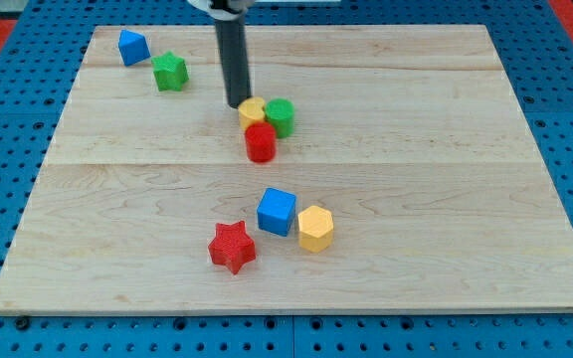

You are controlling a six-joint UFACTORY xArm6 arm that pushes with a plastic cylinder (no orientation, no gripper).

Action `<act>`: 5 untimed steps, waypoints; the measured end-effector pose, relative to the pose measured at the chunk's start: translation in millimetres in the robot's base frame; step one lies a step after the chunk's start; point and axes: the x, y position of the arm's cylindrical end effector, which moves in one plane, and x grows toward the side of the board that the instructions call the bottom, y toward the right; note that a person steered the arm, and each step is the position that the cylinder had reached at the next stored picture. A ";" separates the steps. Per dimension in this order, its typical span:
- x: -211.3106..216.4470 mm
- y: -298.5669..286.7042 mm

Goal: Replace the red circle below the yellow heart

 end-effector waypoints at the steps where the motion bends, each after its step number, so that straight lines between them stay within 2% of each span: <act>1: 21.3 -15.4; 2: -8.9 -15.5; 3: -52.9 25.7; 4: 36.0 28.0; 5: 76.2 27.3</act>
